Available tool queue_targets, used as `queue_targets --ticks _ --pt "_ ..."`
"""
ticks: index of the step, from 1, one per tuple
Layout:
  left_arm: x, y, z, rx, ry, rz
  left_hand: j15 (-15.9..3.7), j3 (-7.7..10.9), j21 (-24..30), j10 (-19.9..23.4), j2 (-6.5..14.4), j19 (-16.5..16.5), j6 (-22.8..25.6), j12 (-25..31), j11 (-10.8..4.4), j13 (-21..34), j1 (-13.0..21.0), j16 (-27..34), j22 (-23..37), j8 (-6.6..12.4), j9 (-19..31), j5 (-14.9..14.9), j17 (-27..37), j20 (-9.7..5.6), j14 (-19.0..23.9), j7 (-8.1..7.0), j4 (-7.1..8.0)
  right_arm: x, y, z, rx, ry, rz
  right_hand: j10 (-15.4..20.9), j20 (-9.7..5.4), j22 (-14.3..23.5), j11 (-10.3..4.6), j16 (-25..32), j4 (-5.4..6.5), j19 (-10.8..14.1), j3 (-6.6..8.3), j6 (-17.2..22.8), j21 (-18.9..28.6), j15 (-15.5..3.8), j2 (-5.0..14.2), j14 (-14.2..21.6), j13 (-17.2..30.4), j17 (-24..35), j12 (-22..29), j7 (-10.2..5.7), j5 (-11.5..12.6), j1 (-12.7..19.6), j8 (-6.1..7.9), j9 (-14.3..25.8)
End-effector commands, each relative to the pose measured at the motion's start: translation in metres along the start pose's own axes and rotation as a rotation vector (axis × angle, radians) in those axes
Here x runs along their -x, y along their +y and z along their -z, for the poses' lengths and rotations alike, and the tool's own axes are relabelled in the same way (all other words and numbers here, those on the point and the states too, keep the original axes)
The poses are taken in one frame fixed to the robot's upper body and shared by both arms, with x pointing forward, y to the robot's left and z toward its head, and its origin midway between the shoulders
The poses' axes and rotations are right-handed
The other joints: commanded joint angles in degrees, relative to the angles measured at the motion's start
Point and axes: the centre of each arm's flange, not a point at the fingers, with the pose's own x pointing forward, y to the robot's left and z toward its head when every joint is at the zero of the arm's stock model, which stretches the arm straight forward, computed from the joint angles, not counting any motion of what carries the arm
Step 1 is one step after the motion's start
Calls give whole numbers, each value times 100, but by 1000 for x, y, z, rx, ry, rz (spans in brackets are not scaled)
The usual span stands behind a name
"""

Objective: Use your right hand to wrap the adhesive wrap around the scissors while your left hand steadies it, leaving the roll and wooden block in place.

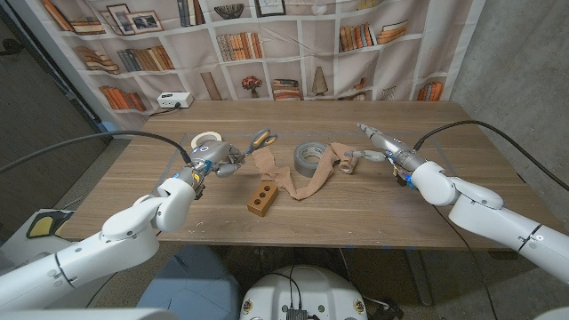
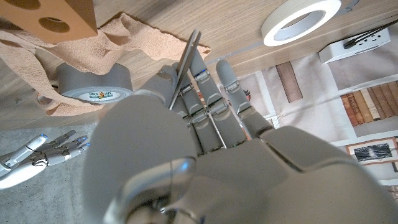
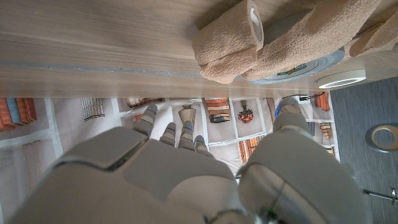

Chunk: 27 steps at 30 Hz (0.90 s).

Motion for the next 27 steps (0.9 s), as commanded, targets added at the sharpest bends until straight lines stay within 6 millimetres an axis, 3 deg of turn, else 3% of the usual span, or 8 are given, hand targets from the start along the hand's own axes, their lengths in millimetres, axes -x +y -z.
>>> queue_targets --ticks 1,27 --pt "4 -2 -3 -6 -10 -7 -154 15 66 89 41 -46 32 12 -52 403 23 -7 28 15 12 23 32 10 163 -9 -7 -5 4 -2 27 4 -34 -39 30 25 34 -7 37 -10 18 -508 -8 41 0 -444 12 17 19 42 39 73 5 28" --pt "7 -1 -7 1 -27 12 -152 43 275 53 38 -170 17 -54 -82 460 -3 -55 27 -22 26 16 79 -1 140 -27 1 -14 17 -2 70 14 -102 -40 17 27 57 -4 88 -56 5 -657 -12 64 -19 -476 21 22 41 55 42 111 3 29"
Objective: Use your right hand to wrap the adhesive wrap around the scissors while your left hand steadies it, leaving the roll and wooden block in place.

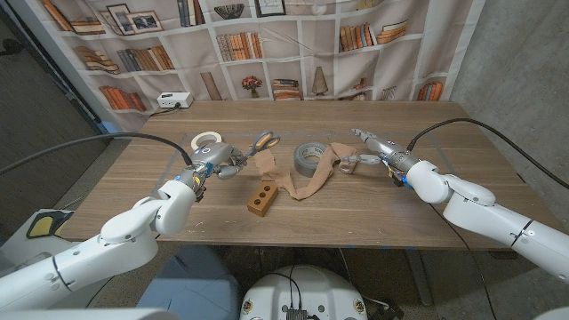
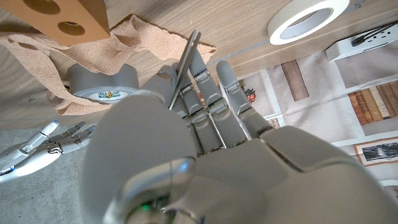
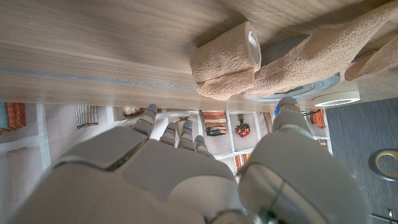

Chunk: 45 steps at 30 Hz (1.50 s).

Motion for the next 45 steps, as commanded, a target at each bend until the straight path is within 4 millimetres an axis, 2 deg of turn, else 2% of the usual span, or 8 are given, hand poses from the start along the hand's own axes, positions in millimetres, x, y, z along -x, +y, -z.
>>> queue_targets --ticks 1,10,13,25,36,45 --pt "2 0 -3 -2 -6 4 -151 44 72 42 52 -38 7 -5 -65 312 11 -13 18 9 30 15 13 -5 139 -20 0 -5 5 -1 29 11 -35 -20 17 27 30 -3 52 -68 1 -791 -12 69 -22 -485 24 24 42 63 42 71 -26 30" --pt "3 0 -4 2 -9 7 -152 57 143 48 50 -77 0 -36 -73 309 3 -28 9 -3 35 12 30 -7 137 -16 -1 -8 9 -2 78 26 -32 57 26 28 83 8 91 -89 -21 -1113 -6 135 -31 -501 43 30 91 110 40 74 -46 35" --pt "3 0 -5 3 -8 9 -148 61 165 44 48 -85 7 -42 -77 317 0 -34 6 -4 36 11 35 -12 134 -22 0 -8 10 -1 85 33 -26 241 35 28 228 47 96 -73 -30 -1145 7 203 -45 -416 58 31 170 107 45 97 -1 38" --pt "1 -1 -6 4 -14 14 -154 83 247 69 47 -121 12 -66 -61 322 1 -57 -10 -13 41 11 51 -13 124 -26 -6 -11 14 2 104 53 -44 748 56 25 446 139 85 68 -35 -1230 47 429 -81 -151 75 18 339 194 70 230 71 46" --pt "1 -4 -4 15 -6 13 -146 98 326 81 42 -153 24 -97 -78 322 -17 -75 -32 -21 45 10 67 -22 130 -30 1 -17 22 7 110 80 -54 915 58 23 418 157 84 126 -16 -1218 54 427 -57 -82 77 12 385 236 78 297 94 47" --pt "2 -6 -4 18 -3 20 -150 116 391 70 34 -185 6 -125 -74 336 -26 -91 -56 -40 47 11 79 -20 136 -33 -2 -21 25 10 123 107 -70 953 73 23 458 151 110 122 -45 -1247 43 452 -83 -87 82 12 390 247 69 261 89 48"
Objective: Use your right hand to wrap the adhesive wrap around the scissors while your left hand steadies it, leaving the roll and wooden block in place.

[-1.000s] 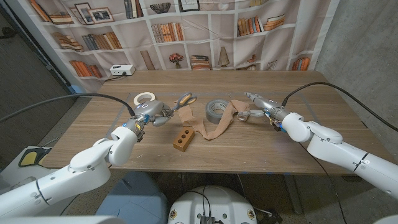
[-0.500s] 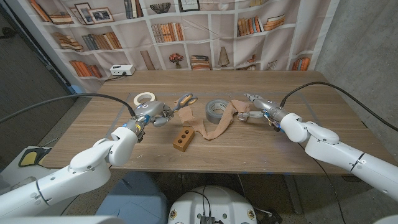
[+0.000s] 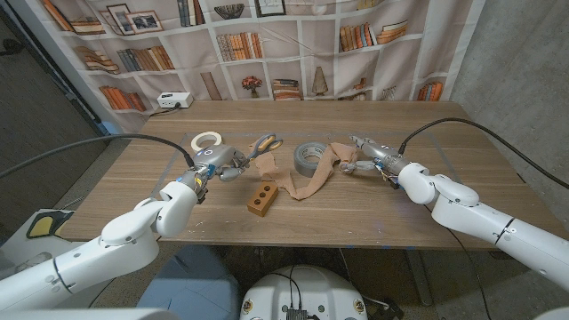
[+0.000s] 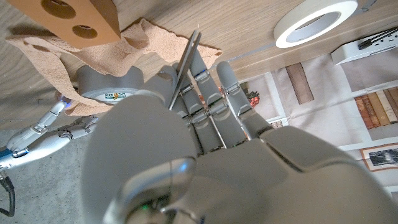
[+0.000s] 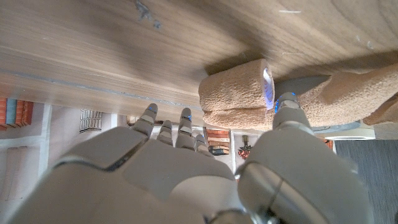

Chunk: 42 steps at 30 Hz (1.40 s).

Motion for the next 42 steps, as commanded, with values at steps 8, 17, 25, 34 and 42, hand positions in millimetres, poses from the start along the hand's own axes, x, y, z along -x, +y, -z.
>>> queue_targets --ticks 8,17,25,34,42 --pt "0 -4 0 8 3 10 -148 63 102 71 41 -33 11 -32 -77 241 -13 -19 -25 -6 28 12 22 -1 138 -17 17 -6 5 5 19 39 -23 290 32 24 -49 63 96 57 -94 -1243 17 35 -54 -7 31 16 106 28 6 -96 28 22" --pt "-3 -5 0 11 3 13 -151 77 165 94 31 -53 38 -41 -78 262 -21 -33 -54 -7 31 10 37 -11 141 -19 13 -9 9 7 11 39 -29 536 11 24 -144 101 129 94 -118 -1236 19 7 -38 104 61 15 193 46 -2 -142 37 23" --pt "-4 -7 0 14 6 20 -154 89 210 90 29 -61 34 -65 -78 260 -22 -41 -75 -16 33 10 48 -11 147 -15 10 -11 10 9 -13 26 -25 589 10 24 -280 102 139 48 -110 -1234 -7 -19 6 119 101 15 213 48 -6 -138 44 24" --pt "-7 -9 -1 16 6 22 -153 101 259 101 23 -87 40 -71 -80 286 -29 -47 -104 -24 36 10 63 -16 161 -20 9 -12 12 11 -53 5 -12 783 6 21 -632 118 67 86 69 -1134 1 -145 272 188 237 15 316 1 -21 136 100 20" --pt "-9 -9 0 17 6 24 -155 114 309 96 20 -106 43 -99 -81 284 -34 -58 -132 -33 39 8 76 -13 164 -20 8 -11 14 13 -100 -9 30 1150 -60 16 -880 190 -49 282 385 -826 35 -387 651 474 430 -5 518 -116 -53 607 191 11"
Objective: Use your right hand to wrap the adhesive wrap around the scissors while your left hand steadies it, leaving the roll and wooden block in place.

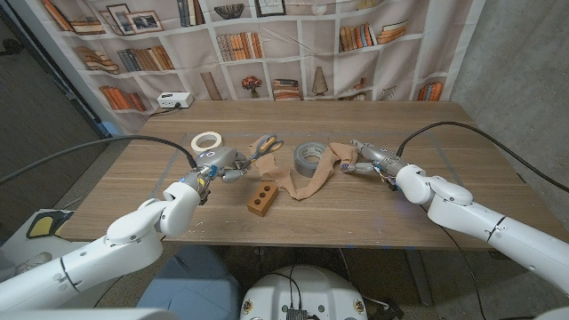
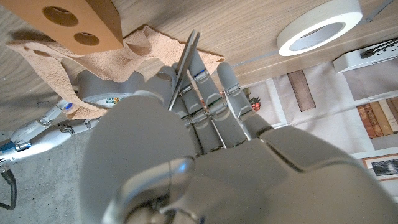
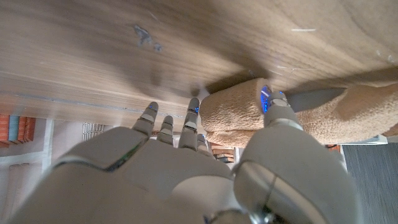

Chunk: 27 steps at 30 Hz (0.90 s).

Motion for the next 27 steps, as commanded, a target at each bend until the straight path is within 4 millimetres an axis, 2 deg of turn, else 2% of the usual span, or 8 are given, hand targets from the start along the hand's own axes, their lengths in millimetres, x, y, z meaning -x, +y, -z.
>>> queue_targets --ticks 1,8,11,12,17,20,24,27 --pt "-4 -1 0 2 -1 3 -93 49 44 79 36 -26 44 -33 -50 80 16 -8 -2 20 9 8 25 6 104 1 -26 0 2 3 -63 -24 43 200 -26 15 -100 56 -47 120 149 -775 37 -90 132 125 93 1 101 -79 3 202 74 11" --pt "-5 -2 -1 4 -1 5 -88 59 82 92 36 -36 44 -42 -51 89 11 -16 -25 13 11 8 35 8 107 -3 -24 0 4 4 -94 -32 47 215 -56 15 -122 43 -54 151 213 -640 32 -133 199 140 140 -8 121 -98 27 294 106 8" --pt "-5 -3 -1 4 -2 7 -87 64 95 97 38 -43 47 -44 -61 95 8 -20 -35 12 12 8 38 7 107 2 -22 1 5 5 -121 -37 55 210 -78 15 -117 40 -33 162 245 -536 26 -186 261 151 166 -10 125 -166 46 318 130 6" --pt "-5 -3 -1 4 -2 9 -88 64 100 103 35 -44 53 -49 -50 87 6 -19 -38 13 12 7 41 3 110 4 -22 1 5 6 -131 -39 54 226 -87 16 -126 55 24 176 247 -460 25 -213 326 185 187 0 135 -180 59 271 145 5" --pt "-5 -3 -2 4 -3 8 -94 73 132 104 31 -63 54 -51 -57 112 8 -23 -60 7 14 8 53 -3 117 -4 -27 3 5 8 -172 -43 67 207 -99 17 -68 65 145 193 223 -288 18 -224 439 194 229 24 126 -220 75 114 172 1" --pt "-5 -3 -3 5 -3 8 -90 78 148 104 33 -61 46 -60 -59 112 4 -27 -71 1 15 8 56 -5 118 3 -24 5 6 9 -188 -45 79 230 -161 18 -88 85 217 208 207 -161 17 -291 520 228 253 39 131 -289 81 9 195 -3" --pt "-5 -3 -3 6 -5 8 -92 81 172 115 25 -69 55 -72 -54 104 2 -32 -88 -1 16 7 63 -2 119 -1 -27 6 9 10 -218 -37 90 345 -325 20 -218 127 356 234 193 107 13 -454 732 282 308 69 161 -432 99 -189 232 -14" --pt "-6 -4 -4 6 -7 9 -92 85 185 115 23 -75 60 -73 -57 115 1 -35 -98 -2 17 7 67 -5 121 0 -27 7 13 10 -246 -34 103 504 -405 21 -283 186 392 302 229 348 28 -585 873 411 358 73 203 -524 115 -256 259 -22"
